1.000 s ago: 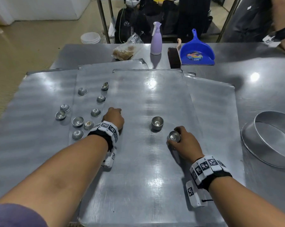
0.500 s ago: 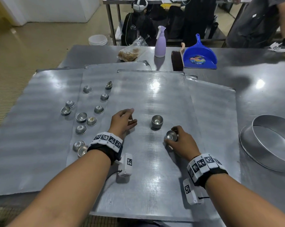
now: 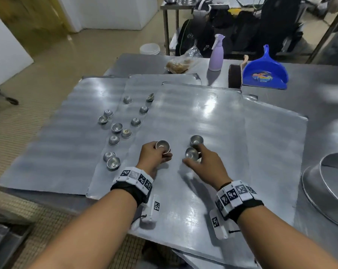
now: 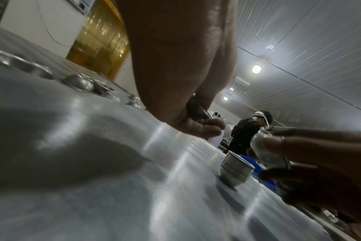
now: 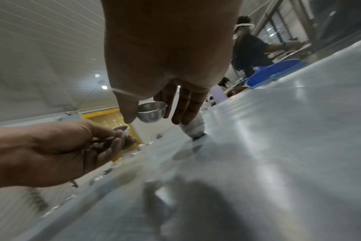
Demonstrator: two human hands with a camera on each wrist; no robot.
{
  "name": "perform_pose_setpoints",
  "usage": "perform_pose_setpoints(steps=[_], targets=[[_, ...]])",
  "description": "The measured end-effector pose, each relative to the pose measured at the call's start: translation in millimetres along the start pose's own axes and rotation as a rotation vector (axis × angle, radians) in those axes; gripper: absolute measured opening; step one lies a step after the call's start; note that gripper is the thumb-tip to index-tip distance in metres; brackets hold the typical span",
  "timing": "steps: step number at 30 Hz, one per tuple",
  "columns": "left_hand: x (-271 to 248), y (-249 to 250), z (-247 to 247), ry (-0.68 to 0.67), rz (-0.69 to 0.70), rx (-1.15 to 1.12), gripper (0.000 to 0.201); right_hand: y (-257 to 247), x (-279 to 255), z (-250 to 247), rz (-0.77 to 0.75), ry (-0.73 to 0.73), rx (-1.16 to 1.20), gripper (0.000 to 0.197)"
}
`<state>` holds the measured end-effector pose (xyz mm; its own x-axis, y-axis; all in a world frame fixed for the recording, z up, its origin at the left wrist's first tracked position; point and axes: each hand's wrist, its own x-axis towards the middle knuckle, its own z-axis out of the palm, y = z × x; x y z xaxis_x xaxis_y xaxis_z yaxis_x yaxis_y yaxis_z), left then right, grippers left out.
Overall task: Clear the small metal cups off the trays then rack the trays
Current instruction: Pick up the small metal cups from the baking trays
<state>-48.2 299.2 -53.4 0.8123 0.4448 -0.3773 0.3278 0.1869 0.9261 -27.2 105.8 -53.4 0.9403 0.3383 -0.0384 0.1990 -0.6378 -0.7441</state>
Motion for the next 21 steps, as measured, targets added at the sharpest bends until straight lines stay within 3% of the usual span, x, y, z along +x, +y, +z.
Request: perform_pose_setpoints(steps=[3, 7, 12, 16, 21], targets=[[-19, 1, -1, 0.062, -0.008, -0.04, 0.017, -18, 2, 0, -0.12, -0.028, -0.007, 0.055], [-43, 5, -3, 0.126, -0.066, -0.275, 0.018, -37, 3, 2, -0.228, -0.089, -0.008, 0.054], [-65, 13, -10, 0.064, -0.058, -0.432, 0.028, -68, 4, 23, -0.301, -0.191, -0.069, 0.056], [-60, 14, -56, 0.158, -0.017, -0.4, 0.015, -95, 5, 46, -0.335, -0.267, -0.153, 0.07], [-32, 9, -144, 0.321, -0.014, -0.285, 0.019, -122, 18, 97, -0.275, -0.292, -0.203, 0.061]])
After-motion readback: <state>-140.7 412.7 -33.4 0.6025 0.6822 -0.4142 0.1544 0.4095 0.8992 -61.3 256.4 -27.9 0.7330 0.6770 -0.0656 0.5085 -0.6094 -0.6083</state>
